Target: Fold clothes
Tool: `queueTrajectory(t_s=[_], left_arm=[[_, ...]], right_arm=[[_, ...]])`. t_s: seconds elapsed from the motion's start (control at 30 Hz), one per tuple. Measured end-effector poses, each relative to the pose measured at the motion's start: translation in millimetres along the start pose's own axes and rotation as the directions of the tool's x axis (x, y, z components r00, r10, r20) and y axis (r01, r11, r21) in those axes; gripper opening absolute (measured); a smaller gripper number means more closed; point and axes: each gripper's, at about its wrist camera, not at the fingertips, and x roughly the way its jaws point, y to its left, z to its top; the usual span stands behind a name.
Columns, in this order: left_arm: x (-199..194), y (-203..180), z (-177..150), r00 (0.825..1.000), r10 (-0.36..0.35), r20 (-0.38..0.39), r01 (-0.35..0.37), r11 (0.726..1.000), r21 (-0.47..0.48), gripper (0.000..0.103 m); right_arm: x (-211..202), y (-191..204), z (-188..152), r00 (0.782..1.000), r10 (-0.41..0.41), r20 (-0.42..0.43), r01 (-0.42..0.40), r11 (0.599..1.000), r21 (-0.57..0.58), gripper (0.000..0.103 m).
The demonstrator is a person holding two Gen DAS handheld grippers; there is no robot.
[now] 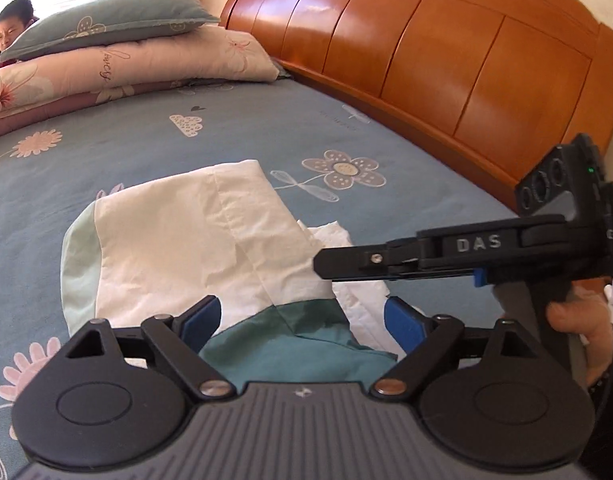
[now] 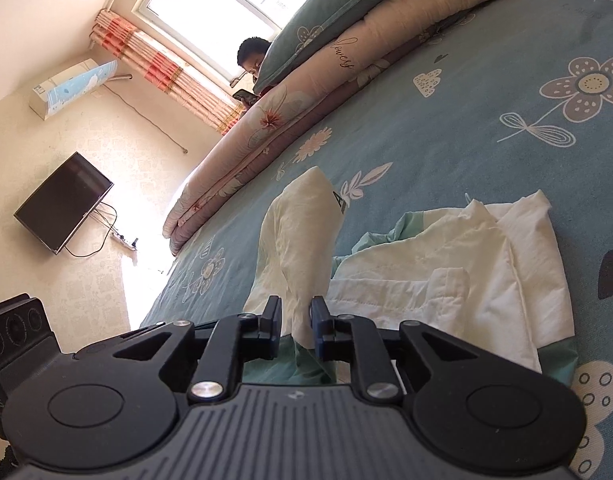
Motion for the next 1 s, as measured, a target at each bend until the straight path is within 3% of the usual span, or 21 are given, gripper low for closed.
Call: queueTrajectory(t_s=[0.1,0.17,0.23,0.3,0.4,0.47,0.53,0.6,0.63,0.67,0.7,0.8,1.0], left_arm=[[26.6,-12.5,11.3,0.993,0.082,-0.084,-0.080,0.996,0.026,0.088],[47.3,-22.7,25.3,0.974,0.169,-0.151,-0.160,0.985,0.066,0.087],[67.2,-33.2,39.3,0.945,0.252,-0.207,-0.230,0.965,0.123,0.083],[87.8,-42.7,49.4,0.914,0.304,-0.268,-0.266,0.949,0.170,0.070],[115.9,-57.0,51.8,0.849,0.405,-0.340,-0.333,0.909,0.251,0.062],[126.9,-64.9,49.5,0.815,0.432,-0.385,-0.347,0.897,0.272,0.059],[132.9,-74.1,46.4,0.802,0.465,-0.376,-0.370,0.880,0.299,0.064],[142.3,-77.9,42.2,0.765,0.522,-0.376,-0.407,0.845,0.345,0.064],[144.9,-78.4,40.1,0.759,0.531,-0.377,-0.409,0.839,0.359,0.062],[146.7,-78.6,38.4,0.754,0.539,-0.376,-0.411,0.833,0.371,0.052],[145.0,-77.3,38.5,0.755,0.542,-0.369,-0.415,0.831,0.370,0.030],[127.7,-67.2,46.9,0.788,0.508,-0.347,-0.412,0.855,0.315,0.010],[77.4,-40.3,65.0,0.861,0.421,-0.287,-0.375,0.905,0.201,0.008]], right_arm=[[-20.7,-22.6,-8.2,0.997,-0.039,0.063,0.036,0.998,0.055,0.026],[-28.7,-34.2,-14.1,0.993,-0.069,0.092,0.062,0.995,0.080,0.030],[-31.4,-42.8,-20.0,0.991,-0.079,0.108,0.067,0.992,0.105,0.031],[-32.0,-49.0,-24.9,0.990,-0.077,0.119,0.061,0.989,0.132,0.031],[-35.0,-54.1,-29.8,0.985,-0.102,0.139,0.080,0.985,0.151,0.039],[-40.5,-58.9,-34.0,0.983,-0.095,0.156,0.069,0.984,0.167,0.041],[-47.4,-63.8,-38.9,0.980,-0.100,0.174,0.067,0.981,0.182,0.042],[-53.5,-68.9,-44.0,0.980,-0.088,0.178,0.053,0.979,0.195,0.042],[-55.9,-70.1,-47.1,0.980,-0.081,0.180,0.043,0.978,0.202,0.042],[-58.0,-70.2,-49.9,0.980,-0.076,0.181,0.038,0.978,0.205,0.042],[-60.0,-69.8,-53.0,0.981,-0.072,0.180,0.034,0.978,0.206,0.042],[-65.7,-66.7,-63.4,0.983,-0.075,0.168,0.039,0.977,0.209,0.042],[-53.7,-58.1,-89.5,0.987,-0.152,0.054,0.134,0.957,0.258,0.042]])
